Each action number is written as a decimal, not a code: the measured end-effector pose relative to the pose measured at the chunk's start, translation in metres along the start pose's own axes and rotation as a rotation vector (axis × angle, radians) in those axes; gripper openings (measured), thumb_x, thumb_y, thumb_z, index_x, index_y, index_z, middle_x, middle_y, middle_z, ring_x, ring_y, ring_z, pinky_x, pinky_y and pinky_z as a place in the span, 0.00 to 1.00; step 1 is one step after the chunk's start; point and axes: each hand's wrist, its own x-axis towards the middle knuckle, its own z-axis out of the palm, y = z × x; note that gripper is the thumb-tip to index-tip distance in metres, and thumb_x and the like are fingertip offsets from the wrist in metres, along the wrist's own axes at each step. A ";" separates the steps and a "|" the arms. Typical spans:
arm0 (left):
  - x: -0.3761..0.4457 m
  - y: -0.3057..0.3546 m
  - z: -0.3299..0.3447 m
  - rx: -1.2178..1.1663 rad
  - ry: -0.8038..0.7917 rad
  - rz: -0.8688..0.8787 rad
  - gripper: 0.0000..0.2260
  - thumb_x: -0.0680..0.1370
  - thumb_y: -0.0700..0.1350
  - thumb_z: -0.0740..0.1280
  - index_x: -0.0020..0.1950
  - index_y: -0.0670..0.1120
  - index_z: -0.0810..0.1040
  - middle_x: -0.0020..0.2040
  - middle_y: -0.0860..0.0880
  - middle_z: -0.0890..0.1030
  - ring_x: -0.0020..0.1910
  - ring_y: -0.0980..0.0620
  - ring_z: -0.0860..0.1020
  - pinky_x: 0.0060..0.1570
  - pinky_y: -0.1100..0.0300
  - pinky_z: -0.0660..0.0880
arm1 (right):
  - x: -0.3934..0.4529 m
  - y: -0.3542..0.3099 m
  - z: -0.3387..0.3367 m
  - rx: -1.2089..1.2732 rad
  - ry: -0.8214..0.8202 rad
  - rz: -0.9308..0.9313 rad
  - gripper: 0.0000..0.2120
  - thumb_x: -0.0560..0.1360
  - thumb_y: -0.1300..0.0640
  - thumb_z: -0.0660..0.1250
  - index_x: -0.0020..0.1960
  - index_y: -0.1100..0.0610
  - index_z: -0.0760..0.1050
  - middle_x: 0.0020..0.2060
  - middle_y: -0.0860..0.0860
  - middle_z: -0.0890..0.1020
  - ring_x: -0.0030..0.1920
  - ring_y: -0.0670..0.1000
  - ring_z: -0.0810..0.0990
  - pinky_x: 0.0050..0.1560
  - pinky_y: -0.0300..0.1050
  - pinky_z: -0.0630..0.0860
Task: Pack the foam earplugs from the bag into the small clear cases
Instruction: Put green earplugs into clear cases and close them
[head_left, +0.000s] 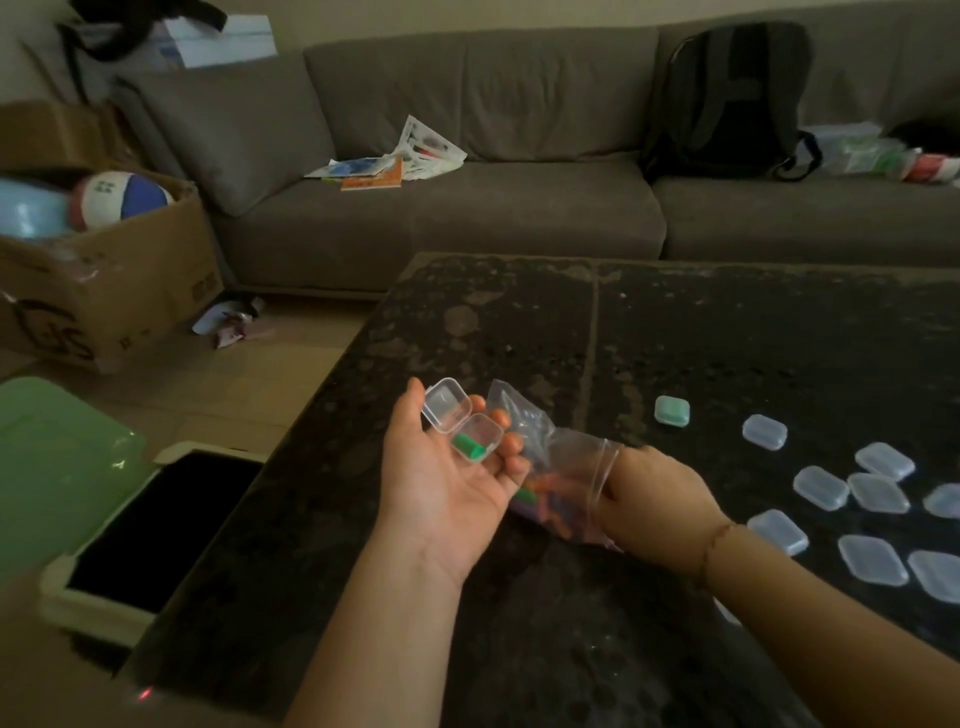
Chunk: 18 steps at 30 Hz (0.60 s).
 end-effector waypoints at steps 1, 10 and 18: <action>0.000 0.001 0.000 0.001 -0.001 -0.004 0.23 0.80 0.64 0.60 0.52 0.44 0.78 0.40 0.44 0.76 0.37 0.49 0.72 0.42 0.56 0.70 | 0.001 0.002 0.003 0.039 0.007 0.001 0.22 0.74 0.31 0.58 0.63 0.38 0.70 0.47 0.41 0.78 0.44 0.40 0.77 0.49 0.42 0.78; 0.000 0.002 0.000 0.027 0.001 -0.031 0.23 0.80 0.64 0.60 0.51 0.44 0.78 0.40 0.43 0.77 0.36 0.49 0.73 0.41 0.56 0.71 | -0.011 0.011 0.000 -0.199 0.062 -0.038 0.18 0.77 0.37 0.60 0.63 0.43 0.71 0.45 0.42 0.76 0.43 0.42 0.77 0.46 0.37 0.76; -0.002 0.000 0.003 0.062 0.018 -0.056 0.24 0.80 0.64 0.60 0.53 0.44 0.79 0.43 0.43 0.77 0.38 0.48 0.74 0.43 0.55 0.72 | -0.025 0.007 -0.005 -0.006 0.188 -0.083 0.11 0.76 0.38 0.62 0.56 0.39 0.74 0.38 0.41 0.77 0.38 0.38 0.78 0.43 0.35 0.77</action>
